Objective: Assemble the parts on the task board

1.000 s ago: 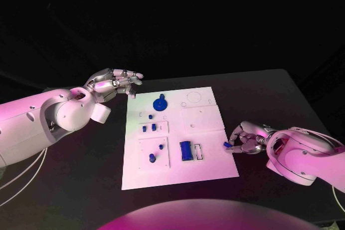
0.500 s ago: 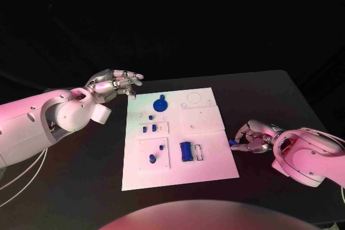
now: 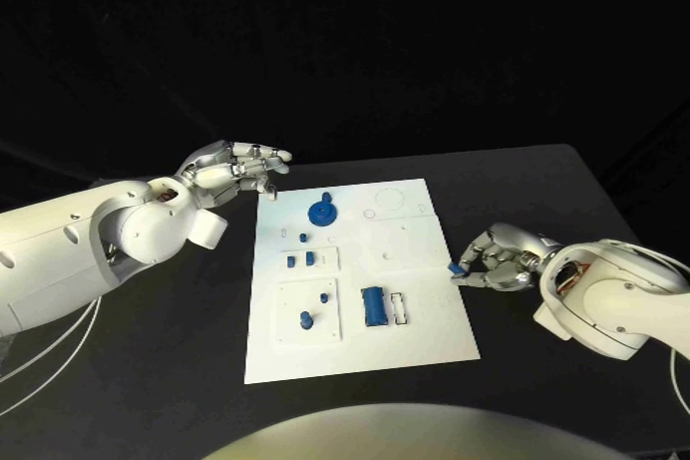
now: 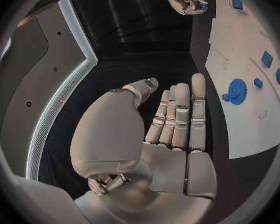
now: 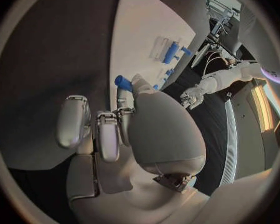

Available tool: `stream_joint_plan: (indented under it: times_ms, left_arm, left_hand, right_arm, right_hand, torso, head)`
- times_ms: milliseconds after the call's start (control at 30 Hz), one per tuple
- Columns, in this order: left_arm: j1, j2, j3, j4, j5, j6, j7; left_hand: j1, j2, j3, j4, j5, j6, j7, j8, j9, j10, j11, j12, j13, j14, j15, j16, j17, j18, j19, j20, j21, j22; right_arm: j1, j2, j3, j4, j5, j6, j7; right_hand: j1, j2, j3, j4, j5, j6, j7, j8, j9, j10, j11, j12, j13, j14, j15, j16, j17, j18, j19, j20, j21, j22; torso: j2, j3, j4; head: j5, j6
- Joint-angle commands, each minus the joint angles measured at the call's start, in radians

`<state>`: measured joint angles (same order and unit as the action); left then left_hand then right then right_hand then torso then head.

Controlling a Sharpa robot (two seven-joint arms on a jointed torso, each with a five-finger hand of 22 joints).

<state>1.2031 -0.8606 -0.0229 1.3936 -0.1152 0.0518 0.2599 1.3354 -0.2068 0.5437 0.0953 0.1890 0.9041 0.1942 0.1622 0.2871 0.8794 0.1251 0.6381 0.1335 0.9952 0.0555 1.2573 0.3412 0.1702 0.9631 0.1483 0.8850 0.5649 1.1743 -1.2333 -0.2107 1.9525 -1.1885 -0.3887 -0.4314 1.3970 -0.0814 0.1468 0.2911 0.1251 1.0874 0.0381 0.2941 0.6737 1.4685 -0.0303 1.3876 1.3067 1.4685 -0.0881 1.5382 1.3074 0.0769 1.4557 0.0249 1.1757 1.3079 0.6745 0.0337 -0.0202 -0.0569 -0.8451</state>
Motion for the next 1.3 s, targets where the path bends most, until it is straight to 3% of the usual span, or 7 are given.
stream_joint_plan:
  times_ms: [33,133,367,500,900,1300]
  left_arm:
    - [0.000,0.005,0.000,-0.001,0.004,0.013,0.007]
    - [-0.001,0.009,-0.001,-0.003,0.004,0.016,0.006]
    - [-0.001,0.011,-0.003,-0.003,0.005,0.017,0.006]
    - [-0.002,0.010,-0.003,-0.002,0.005,0.019,0.006]
    - [-0.002,0.004,-0.003,0.000,0.005,0.019,0.005]
    - [-0.002,0.001,-0.003,0.002,0.005,0.018,0.004]
  left_hand:
    - [-0.004,0.005,-0.001,0.006,-0.004,-0.004,-0.002,-0.004,0.001,-0.006,0.001,0.005,-0.001,-0.003,0.001,-0.005,-0.001,0.014,0.000,0.002,-0.003,-0.001]
    - [-0.004,0.006,-0.001,0.006,-0.004,-0.004,-0.002,-0.004,0.001,-0.007,0.001,0.005,-0.001,-0.003,0.001,-0.005,-0.001,0.014,0.001,0.002,-0.004,-0.001]
    - [-0.004,0.006,-0.001,0.006,-0.004,-0.004,-0.002,-0.004,0.001,-0.007,0.001,0.005,-0.001,-0.003,0.001,-0.005,-0.001,0.014,0.001,0.002,-0.004,-0.001]
    - [-0.004,0.006,-0.001,0.006,-0.004,-0.004,-0.002,-0.004,0.001,-0.007,0.001,0.005,-0.001,-0.003,0.001,-0.005,-0.001,0.014,0.001,0.002,-0.004,-0.001]
    - [-0.004,0.006,-0.001,0.006,-0.004,-0.004,-0.002,-0.004,0.001,-0.007,0.001,0.005,-0.001,-0.003,0.001,-0.005,-0.001,0.014,0.001,0.002,-0.004,-0.001]
    - [-0.004,0.006,-0.001,0.006,-0.004,-0.004,-0.002,-0.004,0.001,-0.007,0.001,0.005,-0.001,-0.003,0.001,-0.005,-0.001,0.014,0.001,0.002,-0.004,-0.001]
  right_arm:
    - [-0.003,0.035,0.000,0.008,0.071,0.033,-0.012]
    - [-0.010,0.082,0.000,0.001,0.089,0.039,-0.019]
    - [-0.030,0.150,0.000,-0.020,0.103,0.029,-0.055]
    - [-0.045,0.178,0.000,-0.027,0.110,0.041,-0.072]
    - [-0.059,0.201,0.000,-0.035,0.116,0.063,-0.089]
    - [-0.060,0.219,0.000,-0.046,0.104,0.066,-0.094]
  right_hand:
    - [-0.013,0.003,0.010,0.000,0.002,0.011,-0.001,0.003,0.000,0.046,-0.006,0.003,0.152,0.084,-0.006,0.001,0.168,-0.003,0.001,-0.007,0.000,0.146]
    - [-0.020,0.004,0.016,0.000,0.002,0.010,-0.001,0.003,0.001,0.045,-0.005,-0.002,0.150,0.084,-0.006,0.000,0.164,-0.002,0.000,-0.007,-0.005,0.145]
    - [-0.083,-0.008,0.045,0.000,0.000,0.021,-0.004,0.013,0.009,0.043,-0.007,-0.016,0.141,0.083,-0.007,-0.002,0.162,-0.002,0.000,-0.007,-0.008,0.146]
    - [-0.124,-0.019,0.057,0.001,-0.001,0.027,-0.006,0.020,0.015,0.043,-0.009,-0.020,0.138,0.082,-0.009,-0.003,0.158,-0.001,0.000,-0.009,-0.014,0.145]
    - [-0.245,-0.037,0.023,0.001,-0.008,0.038,-0.007,0.040,0.028,0.050,-0.010,-0.009,0.146,0.085,-0.010,0.001,0.171,-0.003,0.006,-0.010,-0.003,0.152]
    - [-0.248,-0.038,0.020,0.000,-0.008,0.038,-0.008,0.041,0.029,0.050,-0.010,-0.007,0.147,0.085,-0.010,0.001,0.171,-0.003,0.006,-0.011,-0.004,0.152]
  torso:
    - [0.000,0.0021,-0.0012]
    - [0.000,0.0020,0.0039]
    - [0.001,0.0007,0.0025]
    - [0.002,0.0014,0.0049]
    - [0.002,0.0022,0.0044]
    - [0.002,0.0015,0.0048]
  head:
    - [0.006,0.004]
    - [0.004,0.002]
    - [0.008,-0.001]
    - [0.007,-0.002]
    - [0.007,-0.015]
    - [0.011,-0.019]
